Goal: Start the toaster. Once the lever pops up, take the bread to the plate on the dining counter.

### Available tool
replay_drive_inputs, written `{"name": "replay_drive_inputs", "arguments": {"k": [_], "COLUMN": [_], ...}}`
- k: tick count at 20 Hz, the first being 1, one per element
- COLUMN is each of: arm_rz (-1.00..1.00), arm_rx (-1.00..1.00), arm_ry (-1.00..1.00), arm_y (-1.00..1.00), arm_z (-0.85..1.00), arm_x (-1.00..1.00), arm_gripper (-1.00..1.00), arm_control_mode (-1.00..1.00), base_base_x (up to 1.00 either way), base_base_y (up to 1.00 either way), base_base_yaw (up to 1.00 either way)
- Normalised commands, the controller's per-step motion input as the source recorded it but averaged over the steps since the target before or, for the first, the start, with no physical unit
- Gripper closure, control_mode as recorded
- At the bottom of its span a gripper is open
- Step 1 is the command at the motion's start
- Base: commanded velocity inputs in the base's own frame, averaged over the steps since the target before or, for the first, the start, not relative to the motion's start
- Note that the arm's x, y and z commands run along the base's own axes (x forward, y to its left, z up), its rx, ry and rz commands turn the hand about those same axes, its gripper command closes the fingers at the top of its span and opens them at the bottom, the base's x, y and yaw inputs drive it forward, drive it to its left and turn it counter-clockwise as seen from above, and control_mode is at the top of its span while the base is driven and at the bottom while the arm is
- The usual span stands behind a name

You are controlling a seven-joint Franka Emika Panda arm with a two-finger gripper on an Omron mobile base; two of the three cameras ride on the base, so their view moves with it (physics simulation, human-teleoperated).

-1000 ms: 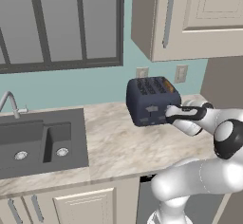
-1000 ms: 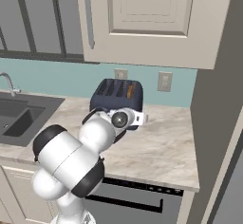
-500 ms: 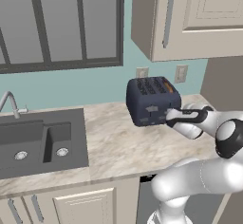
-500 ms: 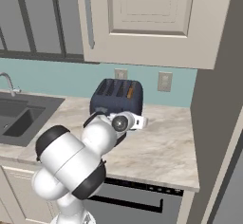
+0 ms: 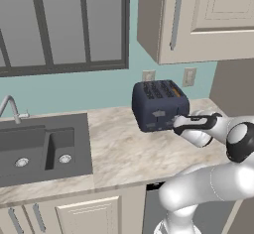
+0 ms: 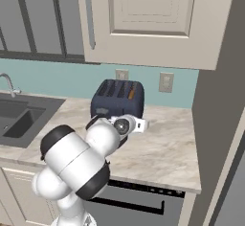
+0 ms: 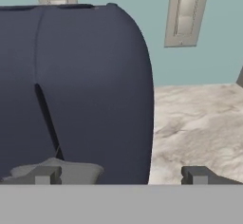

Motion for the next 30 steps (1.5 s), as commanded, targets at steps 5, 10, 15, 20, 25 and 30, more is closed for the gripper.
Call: {"name": "replay_drive_inputs", "arguments": {"k": [5, 10, 15, 20, 25, 30], "arm_rz": [0.0, 0.0, 0.0, 0.0, 0.0, 0.0], "arm_rx": [0.0, 0.0, 0.0, 0.0, 0.0, 0.0], "arm_ry": [0.0, 0.0, 0.0, 0.0, 0.0, 0.0], "arm_y": [0.0, 0.0, 0.0, 0.0, 0.0, 0.0], "arm_z": [-0.21, -0.26, -0.26, -0.07, 0.0, 0.0], "arm_x": [0.0, 0.0, 0.0, 0.0, -0.01, -0.07], "arm_gripper": [-1.0, -1.0, -1.0, -1.0, -1.0, -1.0], "arm_control_mode": [-1.0, -1.0, -1.0, -1.0, -1.0, -1.0], "base_base_x": [0.0, 0.0, 0.0, 0.0, 0.0, 0.0], "base_base_y": [0.0, 0.0, 0.0, 0.0, 0.0, 0.0], "base_base_yaw": [0.0, 0.0, 0.0, 0.0, 0.0, 0.0]}}
